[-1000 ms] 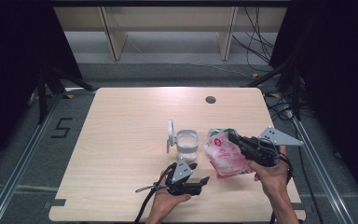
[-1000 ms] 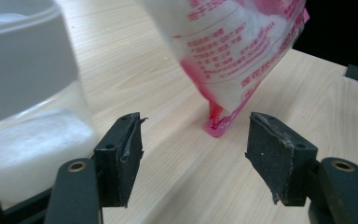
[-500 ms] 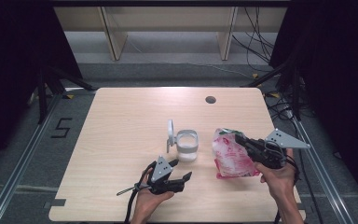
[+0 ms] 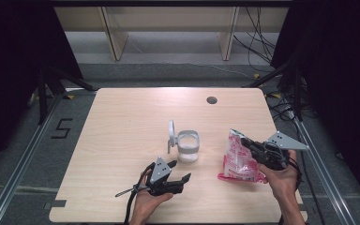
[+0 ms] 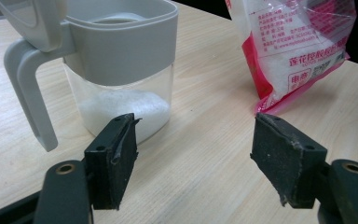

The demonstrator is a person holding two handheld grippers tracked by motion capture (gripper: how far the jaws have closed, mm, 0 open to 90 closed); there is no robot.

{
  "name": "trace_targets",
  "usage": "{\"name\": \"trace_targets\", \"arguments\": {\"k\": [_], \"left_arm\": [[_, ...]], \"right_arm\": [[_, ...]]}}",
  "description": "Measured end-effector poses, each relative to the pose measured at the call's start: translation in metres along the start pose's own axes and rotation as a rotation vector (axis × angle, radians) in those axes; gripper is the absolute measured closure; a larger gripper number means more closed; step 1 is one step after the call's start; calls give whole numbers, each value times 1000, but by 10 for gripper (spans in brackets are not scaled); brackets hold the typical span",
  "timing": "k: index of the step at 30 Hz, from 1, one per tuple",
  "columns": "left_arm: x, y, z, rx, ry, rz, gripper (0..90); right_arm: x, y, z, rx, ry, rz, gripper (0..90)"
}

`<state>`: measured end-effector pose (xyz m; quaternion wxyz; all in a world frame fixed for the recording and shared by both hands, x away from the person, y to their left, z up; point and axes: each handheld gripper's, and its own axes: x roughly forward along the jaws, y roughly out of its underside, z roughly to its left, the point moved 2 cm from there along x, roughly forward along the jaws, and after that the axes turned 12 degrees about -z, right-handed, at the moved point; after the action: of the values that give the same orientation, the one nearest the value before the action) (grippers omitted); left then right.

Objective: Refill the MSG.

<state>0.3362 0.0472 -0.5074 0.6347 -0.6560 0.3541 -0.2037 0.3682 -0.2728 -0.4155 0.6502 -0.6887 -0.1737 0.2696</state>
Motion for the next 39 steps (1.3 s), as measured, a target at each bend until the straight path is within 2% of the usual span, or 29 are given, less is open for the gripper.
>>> {"name": "trace_targets", "arguments": {"k": [1, 2, 3, 4, 7, 9, 10, 12, 13, 14, 15, 18, 19, 20, 21, 22, 23, 24, 26, 28, 29, 30, 33, 35, 36, 38, 39], "left_arm": [[0, 0, 0, -2, -2, -1, 306], [1, 1, 1, 0, 5, 4, 306], [1, 1, 1, -1, 0, -1, 305], [1, 1, 1, 0, 8, 0, 305], [-1, -1, 2, -2, 4, -14, 307], [-1, 0, 2, -1, 4, -10, 306], [-2, 0, 2, 5, 2, -4, 306], [-1, 0, 2, 4, 8, -7, 306], [-1, 0, 2, 2, 8, -7, 307], [-1, 0, 1, 3, -1, 0, 307], [-1, 0, 0, 4, -2, 3, 306], [0, 1, 0, 7, 15, -2, 306], [0, 1, 1, 6, 11, -1, 307], [-1, 1, 0, 8, 6, 6, 306], [-1, 1, 0, 10, 7, 4, 305], [0, 1, 1, 8, 17, -1, 304], [-1, 0, 1, 6, 5, 2, 303], [-1, 0, 1, 6, 2, -1, 304], [0, 0, 1, -2, 1, -6, 303], [-1, 1, 1, 1, 2, -5, 302], [-1, 1, 1, 1, 3, -5, 302], [0, 1, 1, -1, 2, -9, 302], [-1, 1, 1, 4, 6, -3, 302], [-1, 1, 1, 5, 11, -3, 302], [-1, 1, 1, 3, 6, -5, 302], [-1, 2, 2, 3, 6, -4, 302], [-1, 2, 1, 7, 7, -1, 302]], "right_arm": [[0, 1, 1, 26, -11, 14, 900], [1, 2, -2, 3, 5, 2, 900], [0, 2, -2, 19, -6, 18, 900], [0, 2, -3, 7, 6, 14, 900], [0, 4, -2, 32, 8, 18, 900], [1, 5, -5, 10, 1, 13, 900], [0, 5, -3, 29, 17, 26, 900], [1, 7, -5, -5, 18, 32, 900], [1, 7, -3, 21, 27, 41, 900], [2, 8, -5, 2, 25, 39, 899], [2, 10, -4, 14, 32, 50, 899], [4, 14, -8, -10, 50, 62, 899], [3, 15, -7, 15, 62, 86, 899], [5, 18, -10, -5, 70, 76, 899], [5, 19, -10, 21, 77, 92, 898], [5, 21, -11, 23, 81, 100, 898], [5, 22, -13, 19, 78, 103, 897], [5, 24, -13, 26, 89, 105, 897], [6, 26, -18, -3, 82, 101, 896], [7, 27, -19, 3, 88, 100, 896], [6, 28, -17, 25, 106, 107, 895], [7, 28, -17, 34, 103, 103, 895], [7, 29, -19, 11, 118, 100, 895], [8, 29, -17, 27, 118, 101, 893], [8, 30, -19, 10, 113, 98, 892], [9, 30, -19, 5, 129, 97, 890], [10, 32, -19, 21, 136, 98, 890]]}}
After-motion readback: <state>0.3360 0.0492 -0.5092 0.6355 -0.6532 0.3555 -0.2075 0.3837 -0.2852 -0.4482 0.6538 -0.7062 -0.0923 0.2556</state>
